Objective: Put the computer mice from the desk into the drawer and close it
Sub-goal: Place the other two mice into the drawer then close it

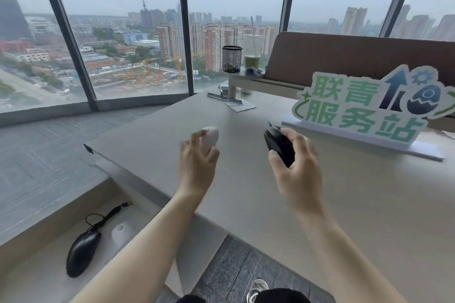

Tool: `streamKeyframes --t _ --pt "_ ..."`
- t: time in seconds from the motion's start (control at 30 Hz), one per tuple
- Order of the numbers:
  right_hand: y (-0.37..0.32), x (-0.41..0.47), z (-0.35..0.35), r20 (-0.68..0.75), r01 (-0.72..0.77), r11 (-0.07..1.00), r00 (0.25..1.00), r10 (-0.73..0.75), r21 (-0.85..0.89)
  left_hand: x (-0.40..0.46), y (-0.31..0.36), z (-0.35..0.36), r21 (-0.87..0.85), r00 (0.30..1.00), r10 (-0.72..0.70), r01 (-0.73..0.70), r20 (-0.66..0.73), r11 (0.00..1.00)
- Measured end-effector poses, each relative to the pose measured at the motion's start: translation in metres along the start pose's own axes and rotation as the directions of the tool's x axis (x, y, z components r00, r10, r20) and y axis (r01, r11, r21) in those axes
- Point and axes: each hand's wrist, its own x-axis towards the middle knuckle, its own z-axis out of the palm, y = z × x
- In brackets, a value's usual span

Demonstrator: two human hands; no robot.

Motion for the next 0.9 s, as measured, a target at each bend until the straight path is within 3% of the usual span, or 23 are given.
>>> streamKeyframes --t 0.27,0.4,0.53,0.7,0.9 --pt "-0.115 -0.032 0.070 0.139 0.007 0.938 0.989 -0.059 0.346 -0.023 -0.059 -0.167 0.092 0.962 -0.091 0.118 -0.258 0.989" --pt "-0.153 -0.065 0.126 0.278 -0.033 0.903 0.956 -0.096 0.428 -0.047 -0.109 -0.236 0.175 0.907 -0.210 0.288 -0.364 0.942" --pt "-0.172 -0.105 0.183 0.432 -0.085 0.894 0.893 -0.128 0.440 -0.074 -0.160 -0.275 0.255 0.848 -0.371 0.481 -0.379 0.839" --pt "-0.175 -0.160 0.262 0.640 -0.088 0.968 0.763 -0.085 0.233 -0.096 -0.225 -0.295 0.332 0.792 -0.508 0.605 -0.338 0.723" --pt "-0.173 -0.218 0.336 0.882 0.036 0.991 0.461 0.099 -0.130 -0.108 -0.282 -0.279 0.543 0.714 -0.640 0.670 -0.284 0.506"
